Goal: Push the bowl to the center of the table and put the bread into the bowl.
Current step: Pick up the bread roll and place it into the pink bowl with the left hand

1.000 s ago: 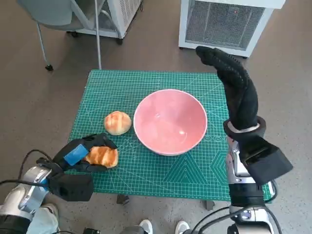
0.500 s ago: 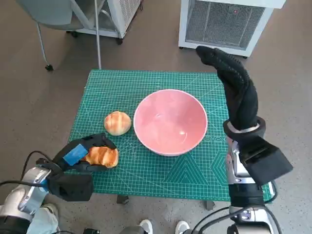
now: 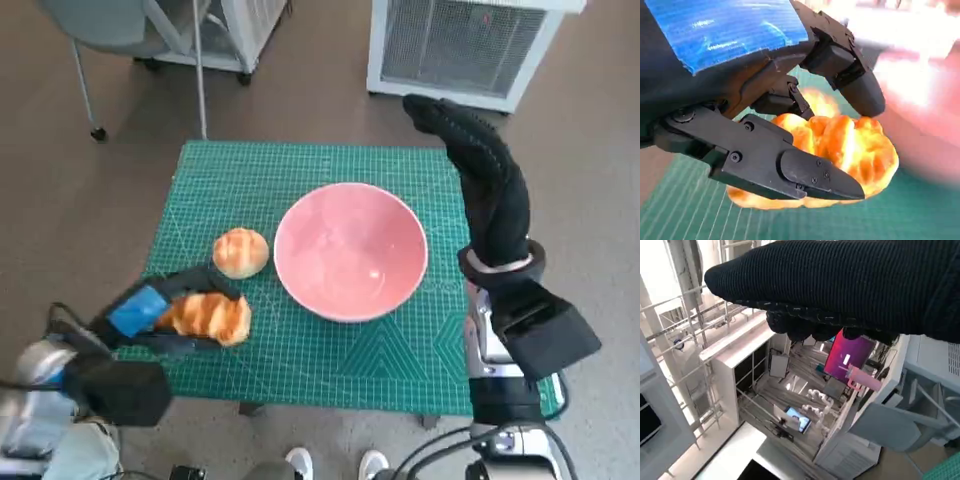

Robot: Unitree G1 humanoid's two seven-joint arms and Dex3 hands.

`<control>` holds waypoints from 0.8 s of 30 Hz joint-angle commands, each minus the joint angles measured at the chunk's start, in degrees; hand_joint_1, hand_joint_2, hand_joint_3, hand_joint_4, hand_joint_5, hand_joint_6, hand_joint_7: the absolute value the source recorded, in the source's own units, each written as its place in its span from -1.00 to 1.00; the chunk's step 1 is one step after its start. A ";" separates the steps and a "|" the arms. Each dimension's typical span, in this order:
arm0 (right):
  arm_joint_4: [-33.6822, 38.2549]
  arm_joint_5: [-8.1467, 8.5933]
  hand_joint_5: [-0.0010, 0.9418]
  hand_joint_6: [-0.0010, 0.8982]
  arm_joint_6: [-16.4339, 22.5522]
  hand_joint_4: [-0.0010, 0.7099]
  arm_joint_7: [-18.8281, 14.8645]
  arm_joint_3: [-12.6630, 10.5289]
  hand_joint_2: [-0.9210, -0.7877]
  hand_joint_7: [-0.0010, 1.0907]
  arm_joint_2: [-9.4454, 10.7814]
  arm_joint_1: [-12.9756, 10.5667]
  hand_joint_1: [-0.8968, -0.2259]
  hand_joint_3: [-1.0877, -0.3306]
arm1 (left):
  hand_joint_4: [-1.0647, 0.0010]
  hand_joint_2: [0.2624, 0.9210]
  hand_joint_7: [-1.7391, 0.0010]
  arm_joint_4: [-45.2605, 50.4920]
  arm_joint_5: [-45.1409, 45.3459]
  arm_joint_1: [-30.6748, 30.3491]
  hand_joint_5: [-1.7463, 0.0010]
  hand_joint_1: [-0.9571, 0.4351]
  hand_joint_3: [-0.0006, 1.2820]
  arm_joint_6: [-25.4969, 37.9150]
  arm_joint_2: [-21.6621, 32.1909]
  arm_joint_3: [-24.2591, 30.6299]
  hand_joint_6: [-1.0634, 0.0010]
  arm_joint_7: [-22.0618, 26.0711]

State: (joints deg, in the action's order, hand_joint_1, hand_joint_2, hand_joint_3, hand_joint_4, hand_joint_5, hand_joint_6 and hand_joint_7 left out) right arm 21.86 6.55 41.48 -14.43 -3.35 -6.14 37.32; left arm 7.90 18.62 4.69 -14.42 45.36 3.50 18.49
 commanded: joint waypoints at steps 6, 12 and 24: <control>0.48 0.45 -1.00 -1.00 -1.02 -0.22 -0.16 -0.20 -1.00 0.19 -0.33 -0.77 -0.37 -0.27 | -0.14 1.00 -0.47 9.42 -2.19 10.87 -0.42 0.37 -0.78 5.57 -2.85 3.19 -0.01 -0.47; 0.77 0.60 -1.00 -1.00 -0.82 -0.23 -0.28 -0.19 -1.00 0.19 -0.25 -0.73 -0.36 -0.27 | -0.15 1.00 -0.49 10.95 -1.48 20.06 -0.38 0.37 -0.79 9.54 -6.00 1.86 -0.03 -1.14; -0.42 1.28 -1.00 -1.00 -1.17 -0.23 -0.53 -0.41 -1.00 0.18 -0.65 -1.33 -0.32 -0.29 | -0.30 0.99 -0.31 1.58 1.68 38.91 -0.43 0.37 -0.84 8.25 -12.79 -7.32 -0.08 -0.71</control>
State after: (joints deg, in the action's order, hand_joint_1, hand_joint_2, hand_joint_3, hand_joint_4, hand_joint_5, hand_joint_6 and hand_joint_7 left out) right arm 21.67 7.08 41.35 -14.48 -3.67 -6.54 37.17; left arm 12.12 19.19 40.39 -6.64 34.76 -0.96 17.61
